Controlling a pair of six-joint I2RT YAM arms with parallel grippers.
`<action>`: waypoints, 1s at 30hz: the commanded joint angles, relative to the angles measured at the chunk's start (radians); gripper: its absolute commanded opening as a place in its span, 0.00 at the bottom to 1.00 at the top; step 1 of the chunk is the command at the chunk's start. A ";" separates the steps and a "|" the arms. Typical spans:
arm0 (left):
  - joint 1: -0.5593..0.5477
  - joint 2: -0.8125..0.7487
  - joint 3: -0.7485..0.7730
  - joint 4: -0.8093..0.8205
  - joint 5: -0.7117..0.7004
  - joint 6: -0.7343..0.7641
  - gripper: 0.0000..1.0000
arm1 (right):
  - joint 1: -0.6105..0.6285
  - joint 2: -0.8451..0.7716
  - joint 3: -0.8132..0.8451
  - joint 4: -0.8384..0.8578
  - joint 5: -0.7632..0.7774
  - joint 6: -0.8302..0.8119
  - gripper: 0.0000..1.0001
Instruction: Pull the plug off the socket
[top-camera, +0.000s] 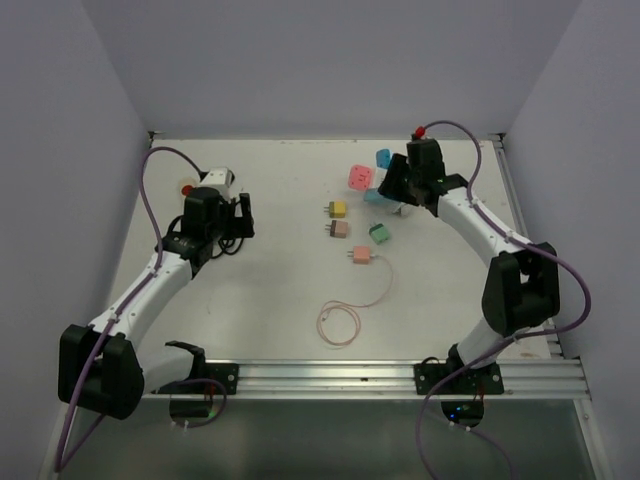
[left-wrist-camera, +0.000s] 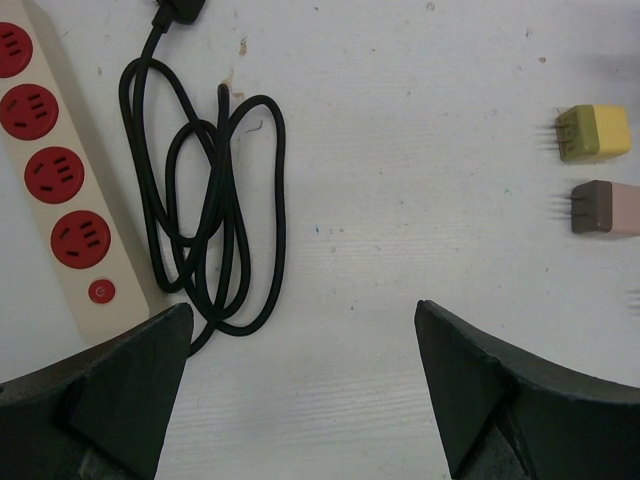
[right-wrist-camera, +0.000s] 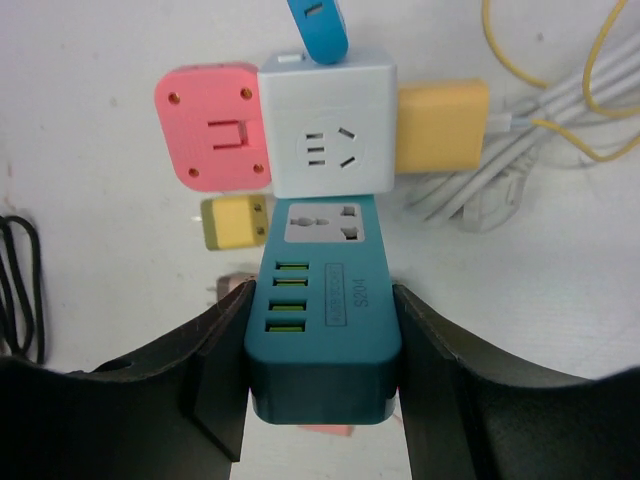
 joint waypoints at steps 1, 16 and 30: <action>-0.006 0.010 0.010 0.044 0.026 -0.017 0.96 | 0.038 0.042 0.216 0.132 -0.046 0.014 0.00; -0.005 0.007 0.010 0.034 0.011 -0.049 0.97 | 0.260 0.398 0.649 0.141 -0.053 0.032 0.00; 0.006 -0.071 -0.082 -0.120 0.032 -0.501 0.97 | 0.503 0.314 0.256 0.350 0.000 0.090 0.00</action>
